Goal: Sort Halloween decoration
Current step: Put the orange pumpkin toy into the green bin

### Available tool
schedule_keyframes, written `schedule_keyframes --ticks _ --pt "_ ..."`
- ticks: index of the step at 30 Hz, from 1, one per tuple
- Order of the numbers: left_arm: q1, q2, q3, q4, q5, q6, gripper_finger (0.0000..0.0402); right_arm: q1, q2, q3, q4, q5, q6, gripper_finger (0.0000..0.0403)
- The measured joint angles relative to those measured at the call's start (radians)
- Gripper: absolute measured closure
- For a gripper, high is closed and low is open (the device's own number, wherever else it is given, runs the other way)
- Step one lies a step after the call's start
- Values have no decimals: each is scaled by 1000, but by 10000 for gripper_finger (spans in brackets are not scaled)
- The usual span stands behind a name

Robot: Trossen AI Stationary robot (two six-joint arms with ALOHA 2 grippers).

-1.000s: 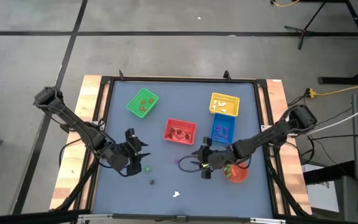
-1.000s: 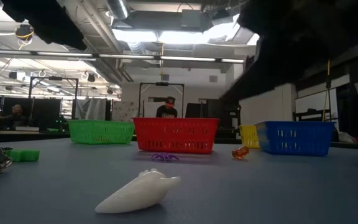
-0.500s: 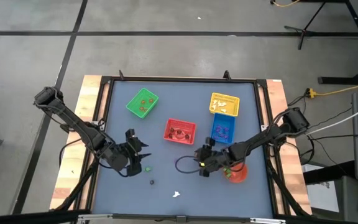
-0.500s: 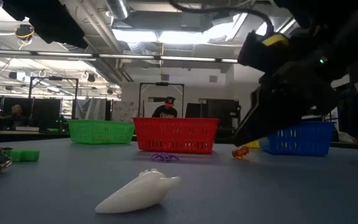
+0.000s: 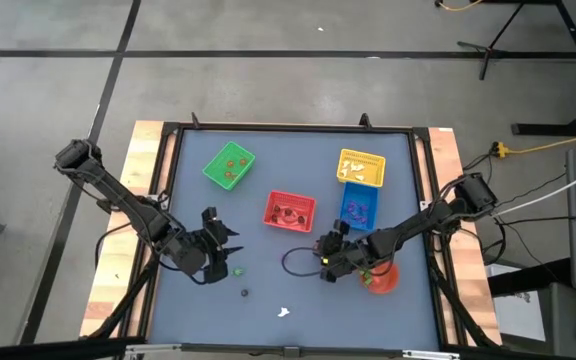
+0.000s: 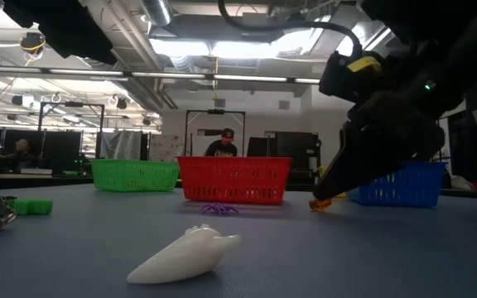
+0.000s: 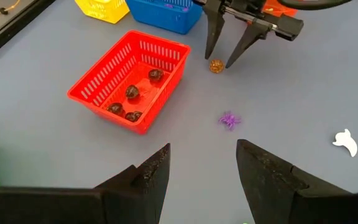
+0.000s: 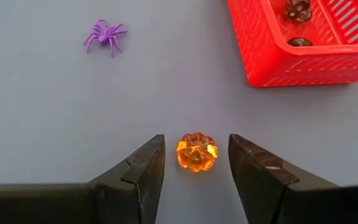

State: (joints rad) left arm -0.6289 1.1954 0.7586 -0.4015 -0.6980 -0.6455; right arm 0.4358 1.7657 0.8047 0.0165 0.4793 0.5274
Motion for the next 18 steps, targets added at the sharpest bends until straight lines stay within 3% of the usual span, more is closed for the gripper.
schedule_keyframes --ticks 18 --pt "0 0 0 0 0 0 233 -12 66 2 44 -11 53 228"
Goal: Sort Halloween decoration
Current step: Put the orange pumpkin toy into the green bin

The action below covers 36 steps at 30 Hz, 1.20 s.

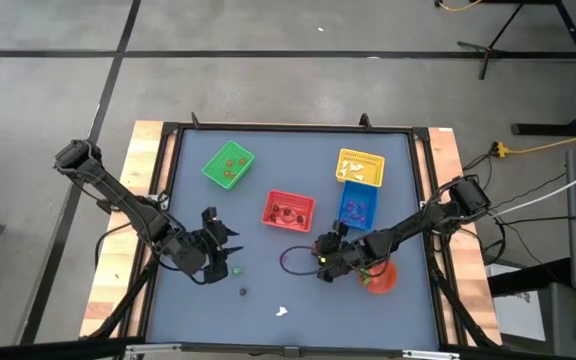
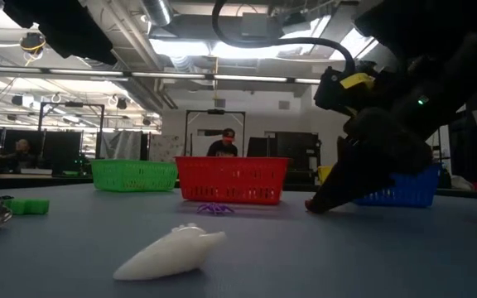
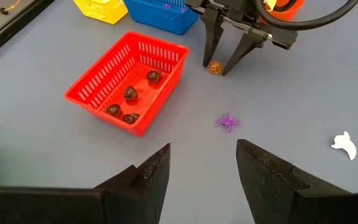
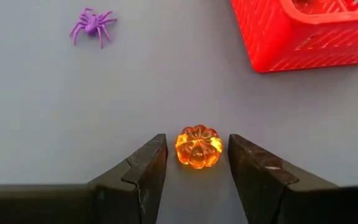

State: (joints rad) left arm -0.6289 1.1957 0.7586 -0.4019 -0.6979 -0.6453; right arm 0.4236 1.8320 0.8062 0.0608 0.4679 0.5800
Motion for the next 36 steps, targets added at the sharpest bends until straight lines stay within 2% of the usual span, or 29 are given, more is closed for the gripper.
schedule_keyframes --ticks 8,19,27,36 --pt "0 0 0 0 0 0 233 0 1 0 1 -2 0 234" --pt "0 0 0 0 0 1 233 0 2 0 3 -10 -1 314" --pt "0 0 0 0 0 1 233 1 3 -3 25 -10 -2 301" --pt "0 0 0 0 12 1 233 0 7 -4 146 -56 -4 298"
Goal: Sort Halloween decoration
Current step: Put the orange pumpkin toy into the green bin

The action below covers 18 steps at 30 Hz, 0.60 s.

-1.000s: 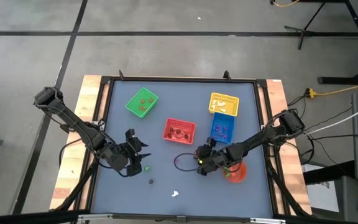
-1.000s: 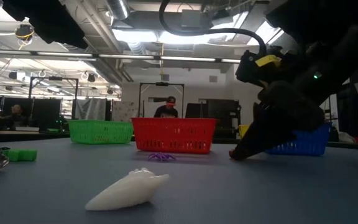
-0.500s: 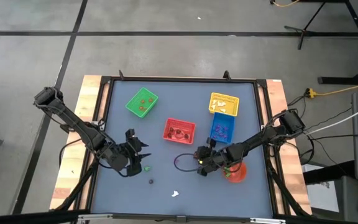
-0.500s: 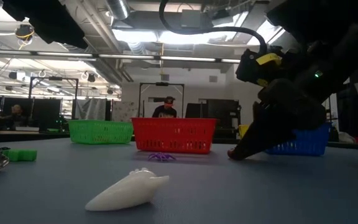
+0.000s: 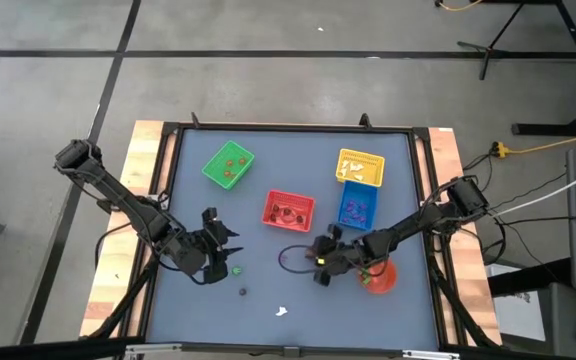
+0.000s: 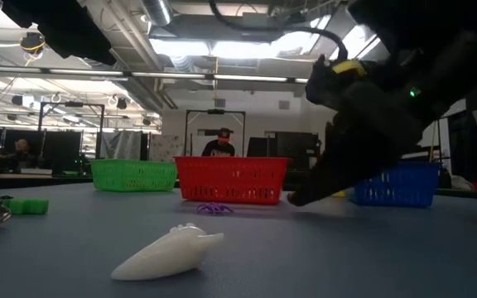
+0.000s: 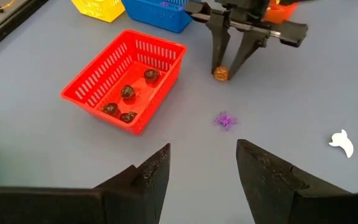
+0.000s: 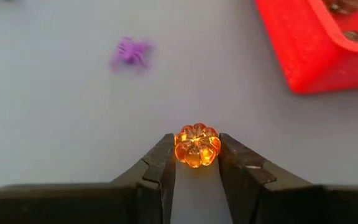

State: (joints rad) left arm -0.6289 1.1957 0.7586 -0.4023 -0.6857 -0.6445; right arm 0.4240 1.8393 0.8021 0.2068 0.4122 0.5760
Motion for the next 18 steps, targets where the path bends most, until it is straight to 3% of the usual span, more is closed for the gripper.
schedule_keyframes --ticks 7,18 --pt "0 0 0 33 0 30 233 0 -1 0 161 -80 1 297" --pt "0 0 0 298 4 518 233 1 -3 2 519 -186 93 297"
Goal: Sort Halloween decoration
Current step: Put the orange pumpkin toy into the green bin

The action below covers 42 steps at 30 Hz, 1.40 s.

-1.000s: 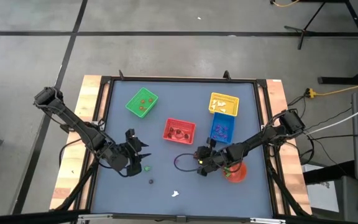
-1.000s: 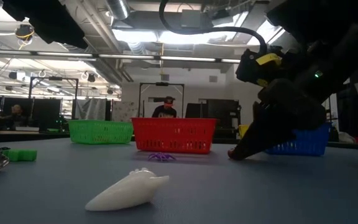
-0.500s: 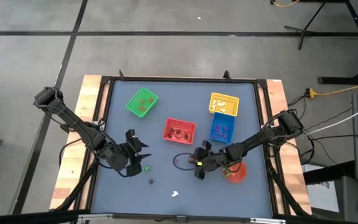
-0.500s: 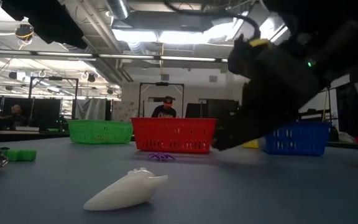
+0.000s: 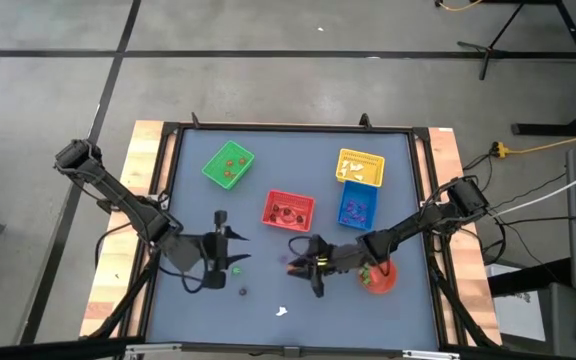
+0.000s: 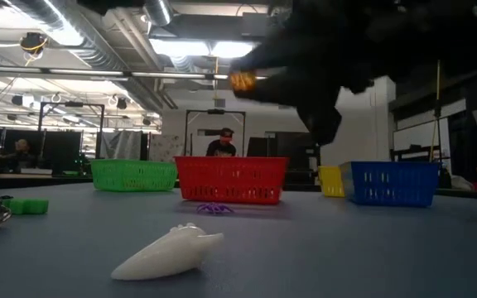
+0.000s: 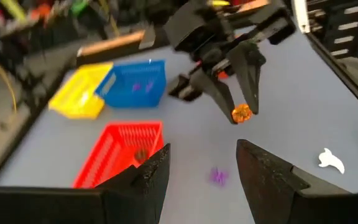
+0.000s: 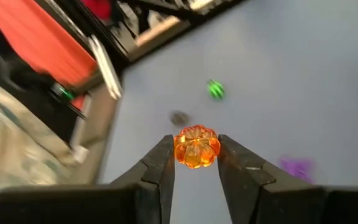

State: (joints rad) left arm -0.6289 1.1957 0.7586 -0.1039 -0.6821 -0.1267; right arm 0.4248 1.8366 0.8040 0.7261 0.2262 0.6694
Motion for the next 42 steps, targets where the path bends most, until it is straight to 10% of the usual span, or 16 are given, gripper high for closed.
schedule_keyframes --ticks 13,42 --pt "22 28 0 216 85 383 233 -69 -2 2 246 -110 314 297" --pt "141 185 0 396 179 374 233 -131 -3 94 251 -166 314 297"
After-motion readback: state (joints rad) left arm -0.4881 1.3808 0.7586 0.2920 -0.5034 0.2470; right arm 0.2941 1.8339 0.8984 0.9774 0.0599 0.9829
